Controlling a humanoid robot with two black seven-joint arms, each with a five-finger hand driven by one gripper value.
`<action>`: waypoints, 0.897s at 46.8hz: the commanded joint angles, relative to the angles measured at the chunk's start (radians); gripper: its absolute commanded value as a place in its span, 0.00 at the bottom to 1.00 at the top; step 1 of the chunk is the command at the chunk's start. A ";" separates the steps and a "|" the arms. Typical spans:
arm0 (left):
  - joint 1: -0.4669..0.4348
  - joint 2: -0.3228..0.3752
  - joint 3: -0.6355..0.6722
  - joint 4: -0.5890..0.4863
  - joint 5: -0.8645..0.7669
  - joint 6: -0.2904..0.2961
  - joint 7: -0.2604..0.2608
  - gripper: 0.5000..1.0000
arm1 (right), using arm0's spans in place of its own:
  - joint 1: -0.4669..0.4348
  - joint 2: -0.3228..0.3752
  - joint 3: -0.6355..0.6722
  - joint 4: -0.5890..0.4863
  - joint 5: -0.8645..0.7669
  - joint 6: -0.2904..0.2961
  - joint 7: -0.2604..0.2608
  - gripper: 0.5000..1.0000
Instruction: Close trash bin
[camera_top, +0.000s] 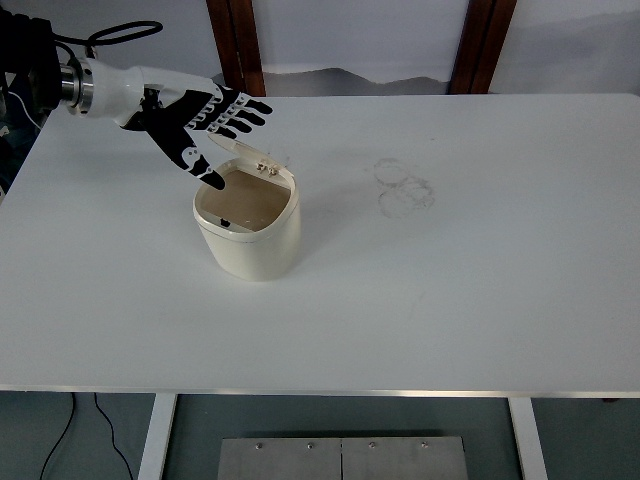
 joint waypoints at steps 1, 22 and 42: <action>-0.003 0.004 0.013 -0.001 0.000 0.000 0.000 1.00 | 0.000 0.000 0.000 0.000 0.000 0.000 0.000 0.99; 0.009 0.063 0.059 -0.083 0.002 0.000 0.011 1.00 | 0.000 0.000 0.000 0.000 0.000 0.000 0.000 0.99; 0.025 0.079 0.059 -0.118 0.002 0.000 0.045 1.00 | 0.000 0.000 0.000 0.000 0.000 0.000 0.000 0.99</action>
